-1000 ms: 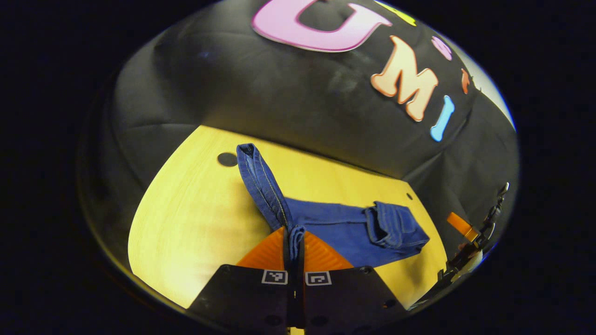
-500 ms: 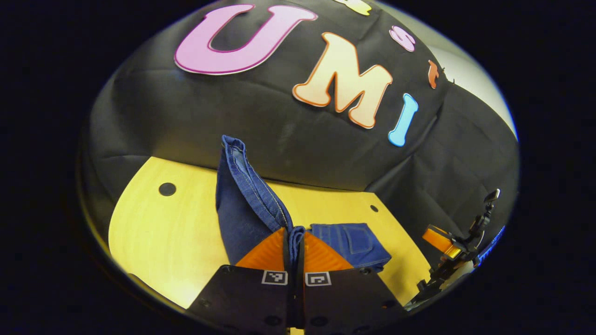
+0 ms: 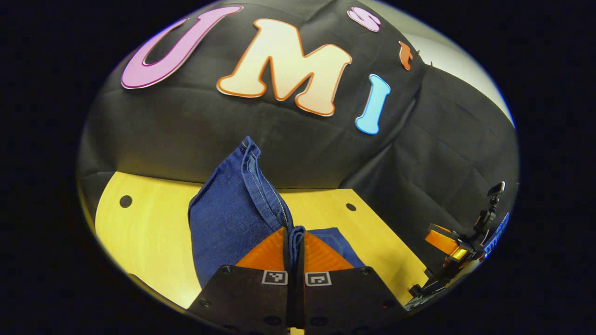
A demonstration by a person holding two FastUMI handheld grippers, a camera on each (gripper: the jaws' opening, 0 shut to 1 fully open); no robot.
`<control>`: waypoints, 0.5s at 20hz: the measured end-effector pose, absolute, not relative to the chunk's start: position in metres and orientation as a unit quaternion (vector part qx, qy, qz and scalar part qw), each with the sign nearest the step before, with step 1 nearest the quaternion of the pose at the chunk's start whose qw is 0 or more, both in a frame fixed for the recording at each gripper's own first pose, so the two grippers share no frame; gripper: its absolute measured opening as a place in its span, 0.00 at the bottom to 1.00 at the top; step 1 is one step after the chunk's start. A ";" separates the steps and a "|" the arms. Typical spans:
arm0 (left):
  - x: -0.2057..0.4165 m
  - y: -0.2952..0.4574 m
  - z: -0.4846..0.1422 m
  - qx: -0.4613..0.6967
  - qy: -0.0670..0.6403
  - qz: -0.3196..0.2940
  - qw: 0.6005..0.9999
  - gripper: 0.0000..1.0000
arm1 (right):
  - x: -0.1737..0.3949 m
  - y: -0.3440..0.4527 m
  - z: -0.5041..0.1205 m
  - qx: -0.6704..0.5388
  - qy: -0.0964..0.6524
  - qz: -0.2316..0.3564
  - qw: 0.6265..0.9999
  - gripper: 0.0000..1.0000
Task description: Grasp the waist and the cuffs of the jeans and fold them to make the two legs overlap; first hold the waist and fold one-third of the jeans toward the cuffs, then hold the cuffs and fold the remaining one-third in the same direction to finish folding.
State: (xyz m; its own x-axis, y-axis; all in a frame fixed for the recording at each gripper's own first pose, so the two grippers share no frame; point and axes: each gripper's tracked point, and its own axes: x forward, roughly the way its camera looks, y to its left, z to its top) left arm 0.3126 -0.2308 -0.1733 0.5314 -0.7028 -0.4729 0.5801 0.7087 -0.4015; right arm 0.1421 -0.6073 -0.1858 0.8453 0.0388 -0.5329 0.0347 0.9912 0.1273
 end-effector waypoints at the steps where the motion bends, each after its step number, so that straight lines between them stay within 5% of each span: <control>1: 0.309 -0.242 -0.176 -0.096 0.317 -0.373 0.867 0.00 | 0.140 -0.617 -0.184 0.067 0.278 -0.003 0.958 0.97; 10: 0.280 -0.332 -0.253 -0.045 0.354 -0.394 0.847 0.00 | 0.113 -0.676 -0.181 0.045 0.286 -0.025 0.957 0.98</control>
